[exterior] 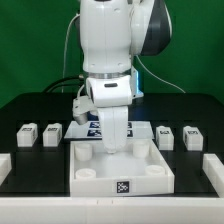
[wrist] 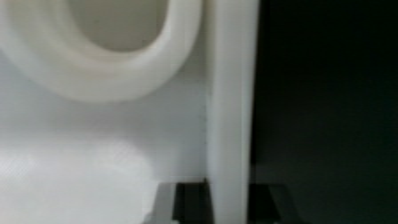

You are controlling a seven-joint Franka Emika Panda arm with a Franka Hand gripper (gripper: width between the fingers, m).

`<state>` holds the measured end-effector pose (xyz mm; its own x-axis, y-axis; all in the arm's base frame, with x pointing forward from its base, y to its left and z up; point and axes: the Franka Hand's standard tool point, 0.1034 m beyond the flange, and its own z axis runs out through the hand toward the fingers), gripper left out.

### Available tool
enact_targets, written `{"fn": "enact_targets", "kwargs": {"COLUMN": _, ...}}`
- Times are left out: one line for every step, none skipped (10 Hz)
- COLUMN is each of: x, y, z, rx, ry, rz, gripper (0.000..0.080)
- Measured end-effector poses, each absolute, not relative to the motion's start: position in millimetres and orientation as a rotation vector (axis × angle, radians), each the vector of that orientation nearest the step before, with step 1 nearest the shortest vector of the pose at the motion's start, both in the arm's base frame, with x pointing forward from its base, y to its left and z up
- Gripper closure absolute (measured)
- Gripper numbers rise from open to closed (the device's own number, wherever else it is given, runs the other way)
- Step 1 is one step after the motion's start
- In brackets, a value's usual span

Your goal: Assemble one leg

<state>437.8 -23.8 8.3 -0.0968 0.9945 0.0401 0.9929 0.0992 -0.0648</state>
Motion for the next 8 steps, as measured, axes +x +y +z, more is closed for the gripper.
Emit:
{"fn": "enact_targets", "kwargs": {"x": 440.2, "y": -21.0, "z": 8.9, "rx": -2.082, "ry": -2.256, "rz": 0.030, "gripper": 0.0738}}
{"fn": "enact_targets", "kwargs": {"x": 451.5, "y": -7.9, "z": 10.8, "rx": -2.115, "ry": -2.235, "rz": 0.011, "gripper": 0.0739}}
{"fn": "enact_targets", "kwargs": {"x": 462.3, "y": 8.8, "z": 10.3, "rx": -2.153, "ry": -2.201, "rz": -0.007, "gripper": 0.0739}}
{"fn": "enact_targets", "kwargs": {"x": 474.9, "y": 29.5, "z": 9.7, "rx": -2.168, "ry": -2.188, "rz": -0.030, "gripper": 0.0739}}
{"fn": "enact_targets", "kwargs": {"x": 486.3, "y": 42.6, "z": 10.4, "rx": -2.173, "ry": -2.180, "rz": -0.041, "gripper": 0.0739}}
{"fn": "enact_targets", "kwargs": {"x": 490.0, "y": 50.7, "z": 9.6, "rx": -2.179, "ry": -2.163, "rz": -0.034, "gripper": 0.0739}}
{"fn": "enact_targets", "kwargs": {"x": 490.3, "y": 57.3, "z": 8.7, "rx": -2.179, "ry": -2.150, "rz": -0.023, "gripper": 0.0739}}
{"fn": "enact_targets", "kwargs": {"x": 490.4, "y": 62.9, "z": 8.2, "rx": -2.177, "ry": -2.147, "rz": -0.023, "gripper": 0.0739}}
